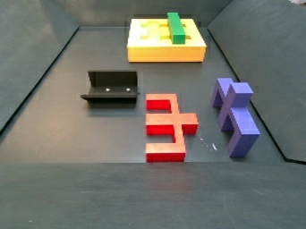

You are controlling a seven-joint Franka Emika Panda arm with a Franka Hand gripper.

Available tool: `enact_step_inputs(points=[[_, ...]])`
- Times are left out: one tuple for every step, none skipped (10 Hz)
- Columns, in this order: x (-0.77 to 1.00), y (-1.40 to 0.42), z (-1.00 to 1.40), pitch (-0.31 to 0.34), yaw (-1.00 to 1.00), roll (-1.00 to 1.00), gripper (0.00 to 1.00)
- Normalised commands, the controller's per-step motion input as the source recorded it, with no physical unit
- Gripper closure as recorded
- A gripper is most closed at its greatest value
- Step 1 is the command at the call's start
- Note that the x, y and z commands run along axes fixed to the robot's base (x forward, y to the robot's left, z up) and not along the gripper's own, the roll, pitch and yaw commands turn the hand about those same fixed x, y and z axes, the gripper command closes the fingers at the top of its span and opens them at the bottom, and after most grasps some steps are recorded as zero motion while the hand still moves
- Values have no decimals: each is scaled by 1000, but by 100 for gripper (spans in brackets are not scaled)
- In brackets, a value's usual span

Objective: Pick up the blue object. Move up. Move to above the board. Insert the blue object.
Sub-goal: Insert the blue object.

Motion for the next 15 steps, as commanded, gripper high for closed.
enact_step_inputs(points=[[177, -86, -397, -6, -117, -100, 100], [123, -229, -711, -54, -94, -83, 100], [326, -240, -877, -6, -60, -101, 100], [237, -229, -871, -21, 0, -89, 100], [134, -249, -866, -46, 0, -86, 100], [217, -191, -766, 0, 0, -163, 100], [49, -106, -640, 0, 37, -227, 100], [0, -83, -617, 0, 57, -239, 100], [11, 0, -697, 0, 114, -209, 100], [-34, -103, -611, -29, 86, 0, 100], [0, -214, -657, -23, 137, 83, 100], [163, -180, -709, 0, 91, 63, 100], [80, -231, -657, -13, 51, 133, 100], [97, -254, -611, 3, 0, 276, 100], [203, -74, -477, 120, 0, 160, 100]])
